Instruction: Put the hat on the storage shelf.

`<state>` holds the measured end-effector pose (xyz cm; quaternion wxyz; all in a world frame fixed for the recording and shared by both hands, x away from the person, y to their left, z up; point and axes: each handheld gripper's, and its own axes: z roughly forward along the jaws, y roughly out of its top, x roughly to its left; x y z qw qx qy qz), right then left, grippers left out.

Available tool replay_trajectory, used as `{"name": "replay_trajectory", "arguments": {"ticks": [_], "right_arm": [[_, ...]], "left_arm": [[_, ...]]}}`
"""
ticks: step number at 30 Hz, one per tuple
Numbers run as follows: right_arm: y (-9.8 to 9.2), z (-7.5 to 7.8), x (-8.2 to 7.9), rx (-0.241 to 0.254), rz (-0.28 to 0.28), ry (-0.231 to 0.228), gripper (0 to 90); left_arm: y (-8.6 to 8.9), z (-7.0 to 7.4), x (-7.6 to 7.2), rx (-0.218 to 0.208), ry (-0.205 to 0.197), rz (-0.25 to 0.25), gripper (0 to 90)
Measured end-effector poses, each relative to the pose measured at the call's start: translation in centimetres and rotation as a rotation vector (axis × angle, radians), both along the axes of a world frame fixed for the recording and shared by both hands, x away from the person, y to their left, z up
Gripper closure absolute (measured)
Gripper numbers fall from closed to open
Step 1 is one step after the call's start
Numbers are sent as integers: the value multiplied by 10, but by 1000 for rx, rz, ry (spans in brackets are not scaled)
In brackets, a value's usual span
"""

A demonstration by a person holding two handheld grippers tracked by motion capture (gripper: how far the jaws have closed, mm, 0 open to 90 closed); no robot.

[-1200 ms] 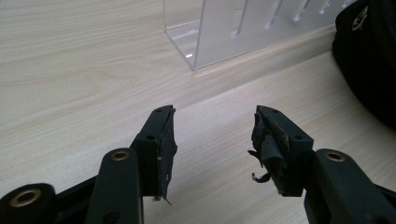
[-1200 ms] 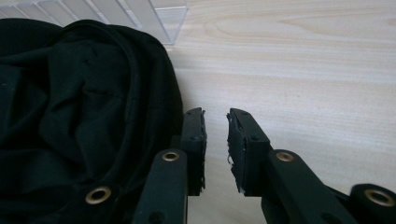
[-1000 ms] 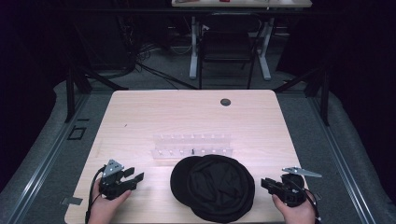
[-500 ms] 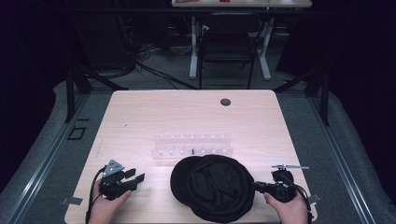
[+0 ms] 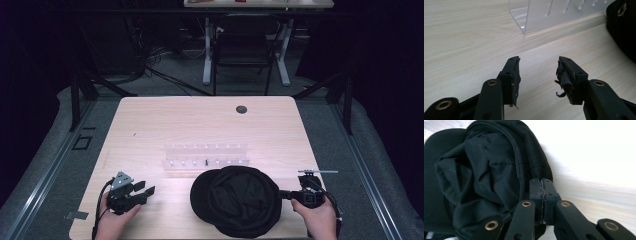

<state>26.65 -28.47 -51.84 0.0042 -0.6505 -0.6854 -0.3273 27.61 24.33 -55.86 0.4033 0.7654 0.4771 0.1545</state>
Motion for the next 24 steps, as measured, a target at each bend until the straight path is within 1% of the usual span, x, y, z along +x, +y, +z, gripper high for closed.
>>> {"name": "replay_trajectory", "arguments": {"ticks": [1,2,3,4,5,6,9,11,12,13,14,15,16,17,18,19,20,21,22,23,24], "right_arm": [[0,0,0,0,0,0,886],[-7,2,2,-22,-4,2,885],[-7,2,2,-22,-4,2,885],[-14,3,4,-39,-9,3,885],[-14,3,4,-39,-9,3,885],[-19,5,7,-51,-22,10,884],[-26,6,11,-58,-30,22,880],[-28,6,13,-61,-19,31,874],[-29,7,15,-78,-8,62,854],[-29,7,15,-78,-8,62,854],[-28,8,17,-90,10,77,836],[-28,8,17,-90,10,77,836],[-27,10,19,-100,23,96,826],[-27,11,20,-108,24,105,822],[-27,13,21,-146,38,125,817],[-26,11,22,-116,36,124,817],[-25,11,22,-119,37,134,814],[-25,11,22,-119,37,134,814],[-24,11,24,-121,43,153,812],[-24,11,24,-121,43,153,812],[-23,11,27,-131,49,168,811]], "left_arm": [[0,0,0,0,0,0,530],[0,0,0,5,-2,-1,530],[0,0,0,7,-2,-4,530],[-1,0,0,11,-2,-8,533],[-1,0,0,11,-2,-8,533],[0,0,-1,8,-3,-6,535],[0,0,-1,8,-7,-2,540],[0,0,-1,4,-6,0,543],[0,0,-1,6,-4,-3,543],[0,0,-1,6,-4,-3,543],[0,-1,-1,10,1,-7,543],[0,-1,-1,10,1,-7,543],[-1,-1,-1,10,-5,-9,542],[-1,-1,-1,12,-3,-11,543],[-1,-1,-1,11,-3,-12,543],[-1,-1,-1,11,-3,-12,543],[-1,-1,-1,10,-3,-12,543],[-1,-1,-1,10,-3,-12,543],[-1,-1,-1,11,-5,-9,544],[-1,-1,-1,11,-5,-9,544],[-1,-1,-1,12,-2,-10,544]]}}
